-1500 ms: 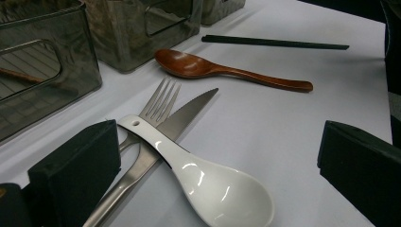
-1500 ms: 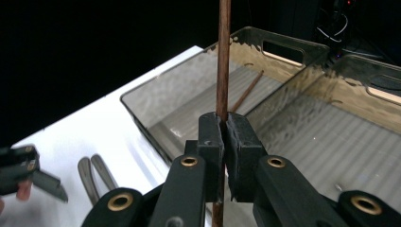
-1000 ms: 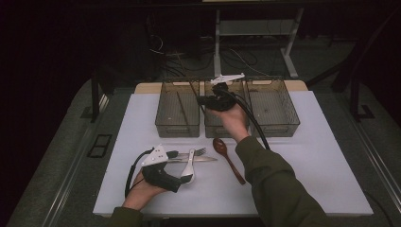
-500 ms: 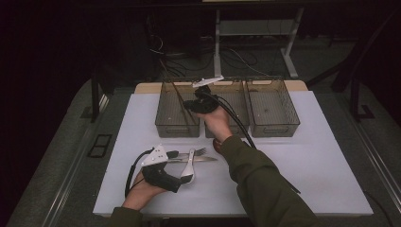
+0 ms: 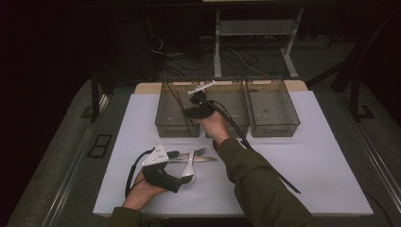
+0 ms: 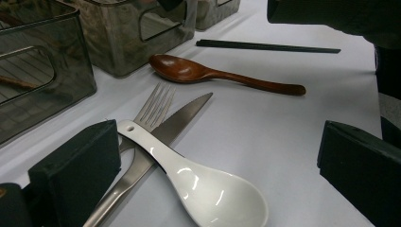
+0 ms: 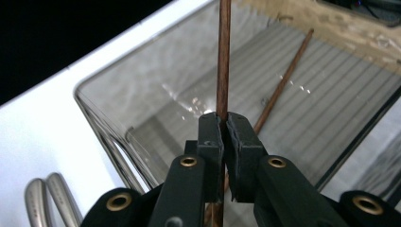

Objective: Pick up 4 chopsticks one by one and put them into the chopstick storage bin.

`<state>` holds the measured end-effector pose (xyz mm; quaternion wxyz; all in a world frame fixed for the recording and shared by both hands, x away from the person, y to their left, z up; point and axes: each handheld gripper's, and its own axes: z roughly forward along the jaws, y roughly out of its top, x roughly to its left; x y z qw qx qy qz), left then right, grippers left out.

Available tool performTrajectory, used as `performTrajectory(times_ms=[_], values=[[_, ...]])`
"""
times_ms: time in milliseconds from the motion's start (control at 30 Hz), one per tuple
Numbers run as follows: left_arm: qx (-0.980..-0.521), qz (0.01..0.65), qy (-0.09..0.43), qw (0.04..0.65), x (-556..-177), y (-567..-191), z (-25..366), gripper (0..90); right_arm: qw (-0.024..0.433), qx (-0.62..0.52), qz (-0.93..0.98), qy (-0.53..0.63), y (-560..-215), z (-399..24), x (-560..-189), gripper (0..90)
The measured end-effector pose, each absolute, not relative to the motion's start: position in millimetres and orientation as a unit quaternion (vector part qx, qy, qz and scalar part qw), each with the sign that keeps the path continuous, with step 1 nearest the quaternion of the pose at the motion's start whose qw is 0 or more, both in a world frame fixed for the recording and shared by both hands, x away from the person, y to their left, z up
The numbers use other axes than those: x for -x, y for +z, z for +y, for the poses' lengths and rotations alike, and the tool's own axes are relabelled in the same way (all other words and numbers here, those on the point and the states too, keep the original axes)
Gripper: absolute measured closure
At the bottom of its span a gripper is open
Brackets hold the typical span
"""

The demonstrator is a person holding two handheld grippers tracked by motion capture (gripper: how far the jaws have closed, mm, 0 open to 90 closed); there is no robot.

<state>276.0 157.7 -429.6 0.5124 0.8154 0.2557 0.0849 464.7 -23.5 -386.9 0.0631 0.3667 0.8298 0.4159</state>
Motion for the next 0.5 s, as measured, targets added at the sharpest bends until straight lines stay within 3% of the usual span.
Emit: performTrajectory(times_ms=[100, 500], values=[[-0.815, 0.255, 0.085, 0.513, -276.0, -429.6, 157.7, 0.0, 0.066, -0.369, 0.835, 0.402, -388.9, -22.0, -464.5, 83.4], [-0.817, 0.255, 0.086, 0.511, -276.2, -429.7, 157.9, 0.0, 0.052, -0.359, 0.834, 0.415, -376.1, -29.1, -460.0, 56.7]])
